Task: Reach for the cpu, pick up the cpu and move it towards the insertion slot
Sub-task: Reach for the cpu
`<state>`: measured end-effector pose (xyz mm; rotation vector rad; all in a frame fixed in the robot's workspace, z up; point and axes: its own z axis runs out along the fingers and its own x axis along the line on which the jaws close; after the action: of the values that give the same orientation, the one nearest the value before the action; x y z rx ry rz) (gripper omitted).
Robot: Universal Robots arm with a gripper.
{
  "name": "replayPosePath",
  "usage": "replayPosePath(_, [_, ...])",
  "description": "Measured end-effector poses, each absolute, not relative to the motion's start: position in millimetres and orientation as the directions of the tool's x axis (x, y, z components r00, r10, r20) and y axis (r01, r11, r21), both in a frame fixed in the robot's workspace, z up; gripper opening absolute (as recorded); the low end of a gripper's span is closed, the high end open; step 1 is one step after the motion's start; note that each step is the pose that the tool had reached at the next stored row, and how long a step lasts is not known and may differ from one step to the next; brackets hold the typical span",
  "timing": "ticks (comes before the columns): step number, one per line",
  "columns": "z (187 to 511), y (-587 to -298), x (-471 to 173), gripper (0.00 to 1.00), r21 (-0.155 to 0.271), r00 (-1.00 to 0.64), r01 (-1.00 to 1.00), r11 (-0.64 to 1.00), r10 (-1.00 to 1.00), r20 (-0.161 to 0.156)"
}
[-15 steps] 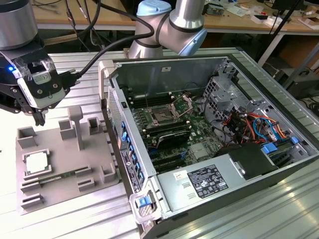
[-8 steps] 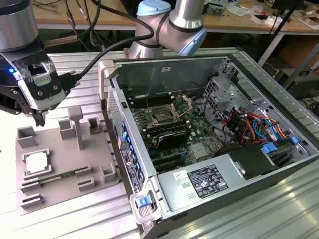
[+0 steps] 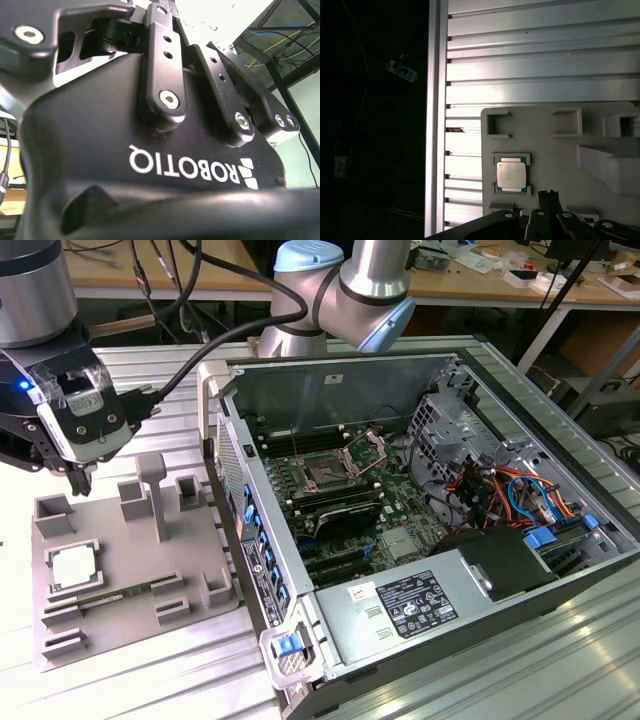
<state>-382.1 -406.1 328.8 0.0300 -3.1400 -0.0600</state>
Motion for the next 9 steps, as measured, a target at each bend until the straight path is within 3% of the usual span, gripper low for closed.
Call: replayPosePath(9, [326.3,-406.1,-382.1,0.11,0.038,-1.0,-0.019,0.999,-0.019,0.0])
